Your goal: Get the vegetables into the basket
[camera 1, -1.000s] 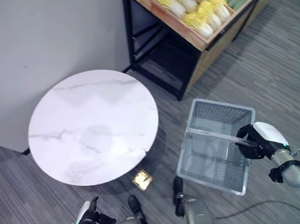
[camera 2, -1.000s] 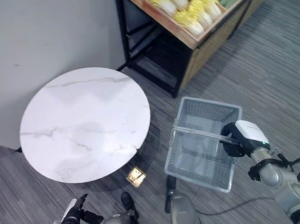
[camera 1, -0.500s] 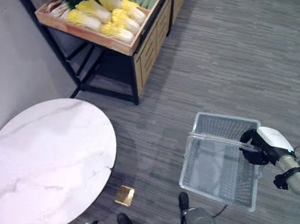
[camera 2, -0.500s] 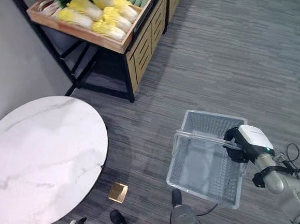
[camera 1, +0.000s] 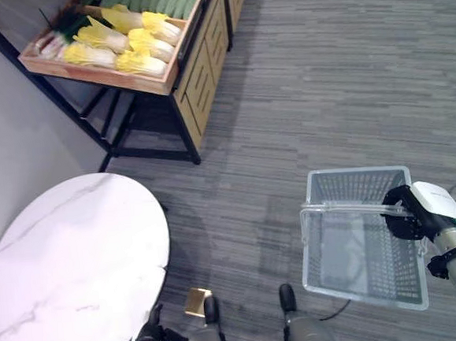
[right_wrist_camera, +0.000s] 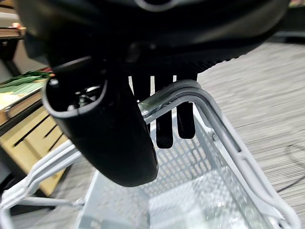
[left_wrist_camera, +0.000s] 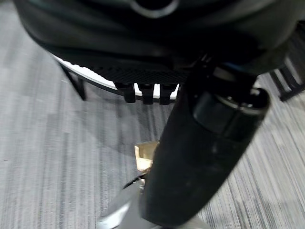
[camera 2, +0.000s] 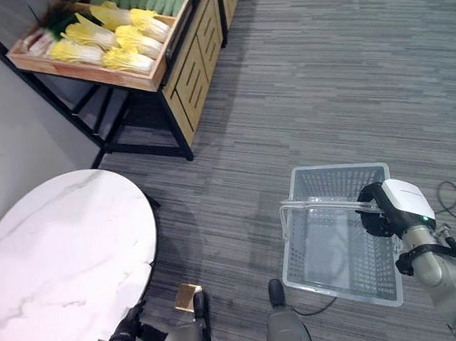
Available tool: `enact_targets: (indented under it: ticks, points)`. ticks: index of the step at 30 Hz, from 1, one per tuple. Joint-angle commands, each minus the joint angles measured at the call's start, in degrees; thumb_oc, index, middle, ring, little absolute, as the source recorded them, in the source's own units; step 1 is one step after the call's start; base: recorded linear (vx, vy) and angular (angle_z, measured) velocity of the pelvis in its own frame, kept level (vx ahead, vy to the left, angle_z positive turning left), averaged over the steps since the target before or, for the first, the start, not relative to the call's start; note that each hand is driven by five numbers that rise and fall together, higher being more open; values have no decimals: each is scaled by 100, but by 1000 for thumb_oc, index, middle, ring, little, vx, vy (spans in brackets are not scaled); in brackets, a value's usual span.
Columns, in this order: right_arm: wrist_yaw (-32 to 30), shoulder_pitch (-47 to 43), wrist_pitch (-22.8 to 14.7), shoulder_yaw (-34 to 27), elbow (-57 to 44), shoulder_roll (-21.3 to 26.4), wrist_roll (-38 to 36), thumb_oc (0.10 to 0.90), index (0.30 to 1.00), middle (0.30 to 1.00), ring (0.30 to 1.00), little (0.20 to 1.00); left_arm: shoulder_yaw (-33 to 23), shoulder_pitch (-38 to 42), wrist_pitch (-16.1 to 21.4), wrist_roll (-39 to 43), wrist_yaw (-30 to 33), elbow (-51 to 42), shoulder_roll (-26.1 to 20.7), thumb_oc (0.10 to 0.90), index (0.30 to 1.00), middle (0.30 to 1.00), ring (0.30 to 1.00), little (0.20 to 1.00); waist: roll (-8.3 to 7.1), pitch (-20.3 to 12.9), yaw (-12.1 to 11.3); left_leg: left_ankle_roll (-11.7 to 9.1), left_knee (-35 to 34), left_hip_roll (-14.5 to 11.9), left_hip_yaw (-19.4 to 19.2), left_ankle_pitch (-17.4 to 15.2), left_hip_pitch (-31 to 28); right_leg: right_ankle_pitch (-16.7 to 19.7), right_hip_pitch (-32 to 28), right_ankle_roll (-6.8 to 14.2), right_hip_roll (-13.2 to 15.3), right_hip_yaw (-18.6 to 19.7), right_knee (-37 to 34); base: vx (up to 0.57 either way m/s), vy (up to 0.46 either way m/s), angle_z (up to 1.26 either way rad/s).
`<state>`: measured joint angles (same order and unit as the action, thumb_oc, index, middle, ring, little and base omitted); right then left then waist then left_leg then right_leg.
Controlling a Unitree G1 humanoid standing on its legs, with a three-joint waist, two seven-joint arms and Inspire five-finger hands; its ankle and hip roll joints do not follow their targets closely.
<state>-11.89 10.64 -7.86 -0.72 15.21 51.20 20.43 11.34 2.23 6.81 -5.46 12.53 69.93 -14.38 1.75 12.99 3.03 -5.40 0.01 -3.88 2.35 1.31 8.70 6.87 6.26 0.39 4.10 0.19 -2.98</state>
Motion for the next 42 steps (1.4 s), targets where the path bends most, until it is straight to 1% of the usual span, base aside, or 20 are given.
enact_targets:
  ticks: [1, 2, 4, 7, 10, 13, 16, 18, 20, 23, 27, 28, 32, 34, 35, 36, 37, 38, 40, 42]
  points:
    - [-569, -749, -418, -309, -546, 165, -143, 400, 300, 300, 300, 300, 9, 51, 49, 118, 167, 128, -251, 900, 1000, 1000, 1000, 1000, -305, 48, -217, -106, -23, -56, 239, 777, 345, -603, -394, 599, -139, -72, 331, 162, 161, -91]
    - [-497, -647, -420, -268, -557, 127, -113, 400, 300, 300, 300, 300, 18, 12, 45, 77, 145, 178, -256, 900, 1000, 1000, 1000, 1000, -301, 1, -188, -73, -56, -93, 67, 707, 195, -650, -433, 617, -149, 44, 379, 120, 139, -67]
    - [-463, -614, -396, -260, -522, 108, -102, 400, 300, 300, 300, 300, 41, -5, 42, 49, 124, 188, -253, 900, 1000, 1000, 1000, 1000, -307, -36, -205, -64, -103, -106, 1, 702, 122, -662, -439, 631, -124, 73, 386, 89, 148, -35]
    - [-449, -672, -324, -174, -285, -4, -139, 400, 300, 300, 300, 300, 112, -37, 44, 26, 61, 191, -265, 900, 1000, 1000, 1000, 1000, -378, -131, -195, 43, -189, -40, -173, 588, -61, -621, -419, 726, -23, 240, 377, 99, 254, -23]
    - [-500, -850, -160, -21, 319, -364, -232, 400, 300, 300, 300, 300, 151, -81, 38, 29, -18, 174, -310, 900, 1000, 1000, 1000, 1000, -475, -166, -201, 351, -45, 129, -576, 270, -194, -467, -251, 1008, 237, 528, 543, 67, 362, -53]
    - [-560, -969, -103, 62, 637, -545, -288, 400, 300, 300, 300, 300, 131, -87, 35, 30, -18, 174, -358, 900, 1000, 1000, 1000, 1000, -516, -150, -229, 424, -20, 171, -665, 193, -241, -425, -129, 1091, 273, 586, 732, 17, 193, -39]
    - [-571, -1050, -12, 160, 990, -657, -228, 400, 300, 300, 300, 300, 100, -81, -10, -28, -22, 195, -458, 900, 1000, 1000, 1000, 1000, -548, -68, -237, 529, 6, 233, -722, 111, -343, -266, 90, 1196, 266, 561, 1301, 27, 166, -27]
    - [-577, -1116, 17, 221, 1160, -727, -217, 400, 300, 300, 300, 300, 126, -49, -47, -155, -27, 242, -540, 900, 1000, 1000, 1000, 1000, -527, 36, -197, 602, 2, 241, -796, 24, -529, -97, 358, 1177, 237, 362, 1923, 61, 186, -19]
    - [-570, -1132, 29, 232, 1175, -746, -231, 400, 300, 300, 300, 300, 156, -26, -48, -205, -27, 223, -561, 900, 1000, 1000, 1000, 1000, -525, 78, -170, 617, 17, 260, -832, -51, -611, -32, 450, 1142, 267, 269, 2002, 92, 125, -29]
    - [-576, -1132, 33, 233, 1213, -786, -259, 400, 300, 300, 300, 300, 192, 85, -26, -202, -15, 154, -602, 900, 1000, 1000, 1000, 1000, -536, 136, -105, 661, 107, 337, -878, -247, -754, 76, 623, 1088, 271, 144, 1745, 117, 65, -22]
    - [-625, -1147, 27, 242, 1194, -848, -308, 400, 300, 300, 300, 300, 191, 283, -6, -120, 27, 46, -646, 900, 1000, 1000, 1000, 1000, -538, 182, 3, 606, 145, 340, -814, -472, -937, 318, 946, 1131, 389, 84, 1003, 232, -33, -8]
    - [-667, -1157, 22, 277, 1223, -872, -320, 400, 300, 300, 300, 300, 178, 368, 0, -86, 79, -7, -700, 900, 1000, 1000, 1000, 1000, -558, 175, 40, 551, 210, 301, -774, -623, -1090, 508, 1066, 1174, 533, -22, 678, 261, -83, -4]
    - [-644, -1032, 50, 217, 1125, -862, -308, 400, 300, 300, 300, 300, 161, 413, -8, -59, 99, -55, -765, 900, 1000, 1000, 1000, 1000, -562, 130, 110, 469, 253, 272, -667, -836, -1365, 602, 1142, 1223, 616, -225, 640, 324, -120, 6]
    - [-631, -943, 59, 178, 1123, -871, -304, 400, 300, 300, 300, 300, 174, 421, -12, -62, 94, -67, -762, 900, 1000, 1000, 1000, 1000, -562, 92, 128, 435, 240, 265, -620, -865, -1453, 539, 1062, 1204, 604, -247, 627, 232, -110, 29]
    - [-583, -808, 52, 128, 1055, -894, -319, 400, 300, 300, 300, 300, 157, 419, -10, -75, 106, -63, -742, 900, 1000, 1000, 1000, 1000, -555, -40, 159, 364, 259, 184, -549, -893, -1616, 468, 1024, 1136, 493, -317, 757, 460, -257, 43]
    - [-555, -652, 50, 52, 1043, -887, -332, 400, 300, 300, 300, 300, 144, 372, -11, -65, 100, -53, -713, 900, 1000, 1000, 1000, 1000, -480, -127, 188, 271, 335, 47, -445, -788, -1673, 331, 956, 1028, 359, -427, 842, 463, -260, 23]
    - [-554, -646, 49, 49, 1041, -884, -332, 400, 300, 300, 300, 300, 147, 370, -11, -64, 101, -53, -710, 900, 1000, 1000, 1000, 1000, -469, -132, 197, 265, 335, 36, -433, -790, -1671, 323, 954, 1023, 354, -443, 845, 394, -281, 4]
    - [-537, -509, 17, -27, 1009, -881, -399, 400, 300, 300, 300, 300, 137, 319, -15, -63, 84, -18, -679, 900, 1000, 1000, 1000, 1000, -376, -203, 230, 169, 481, -110, -307, -559, -1667, 117, 937, 891, 184, -513, 977, 280, -235, 0]
    - [-540, -435, -13, -101, 964, -801, -425, 400, 300, 300, 300, 300, 157, 289, -23, -80, 72, -16, -653, 900, 1000, 1000, 1000, 1000, -295, -214, 254, 52, 841, -216, -216, -286, -1529, -78, 911, 758, 72, -572, 1060, 300, -276, 26]
    - [-604, -381, -17, -176, 996, -734, -436, 400, 300, 300, 300, 300, 170, 329, -46, -82, 91, -5, -635, 900, 1000, 1000, 1000, 1000, -286, -134, 245, -61, 1509, -296, -207, 148, -1168, -212, 792, 609, 39, -654, 1070, 221, -241, 16]
